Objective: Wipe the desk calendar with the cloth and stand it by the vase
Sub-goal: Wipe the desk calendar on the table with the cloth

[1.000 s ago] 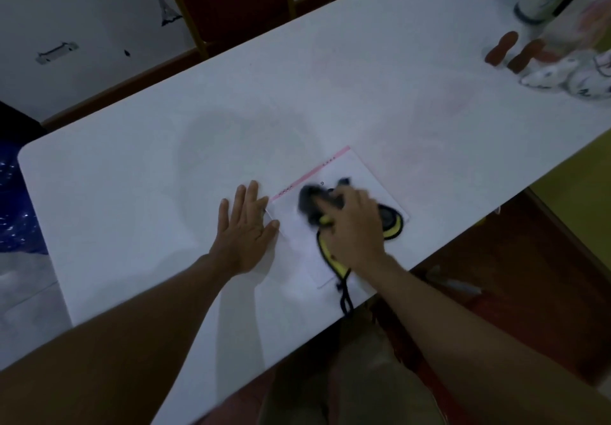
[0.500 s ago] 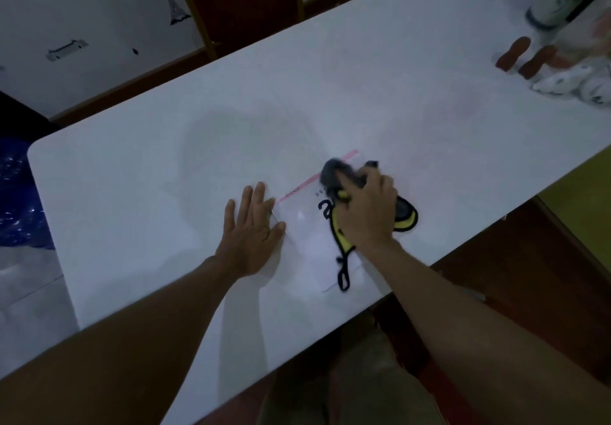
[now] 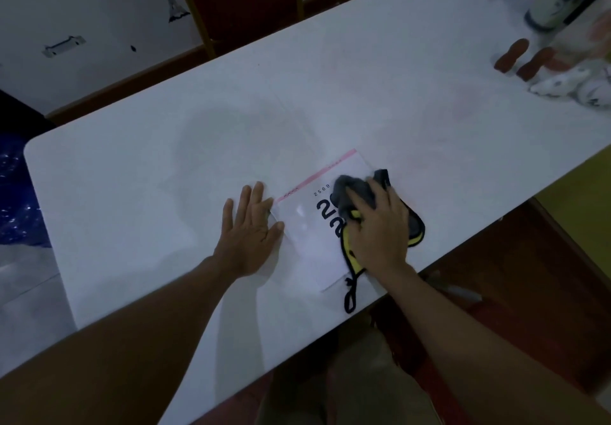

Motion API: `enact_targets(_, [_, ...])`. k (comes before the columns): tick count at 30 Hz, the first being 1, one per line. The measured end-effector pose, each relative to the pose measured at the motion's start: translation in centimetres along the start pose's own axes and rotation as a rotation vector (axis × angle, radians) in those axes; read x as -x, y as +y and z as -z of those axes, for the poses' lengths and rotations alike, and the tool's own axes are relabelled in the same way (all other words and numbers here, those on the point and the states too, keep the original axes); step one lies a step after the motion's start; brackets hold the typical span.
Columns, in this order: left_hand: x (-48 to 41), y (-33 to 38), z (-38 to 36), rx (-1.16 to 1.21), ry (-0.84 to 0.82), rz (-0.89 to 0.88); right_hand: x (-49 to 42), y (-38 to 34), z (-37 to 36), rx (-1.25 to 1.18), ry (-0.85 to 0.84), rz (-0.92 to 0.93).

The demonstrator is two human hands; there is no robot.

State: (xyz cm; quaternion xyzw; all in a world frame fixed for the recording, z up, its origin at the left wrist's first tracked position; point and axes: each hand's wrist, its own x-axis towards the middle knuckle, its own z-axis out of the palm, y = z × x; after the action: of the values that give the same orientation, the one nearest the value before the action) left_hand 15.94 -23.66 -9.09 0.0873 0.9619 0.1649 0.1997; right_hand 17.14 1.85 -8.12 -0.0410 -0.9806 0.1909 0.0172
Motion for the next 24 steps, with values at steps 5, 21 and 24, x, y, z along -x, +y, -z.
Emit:
enact_targets(5, [0.0,-0.1,0.0,-0.025,-0.004,-0.005,5.3,-1.1,-0.8,-0.005,-0.125,0.271])
enact_targets(21, [0.2,0.1,-0.2,-0.014,0.023,-0.004,-2.1,0.0,-0.4,0.124,-0.108,0.169])
enact_targets(24, [0.3,0.1,-0.1,-0.017,0.018,-0.009,-1.7,-2.2,-0.9,0.131,-0.048,0.052])
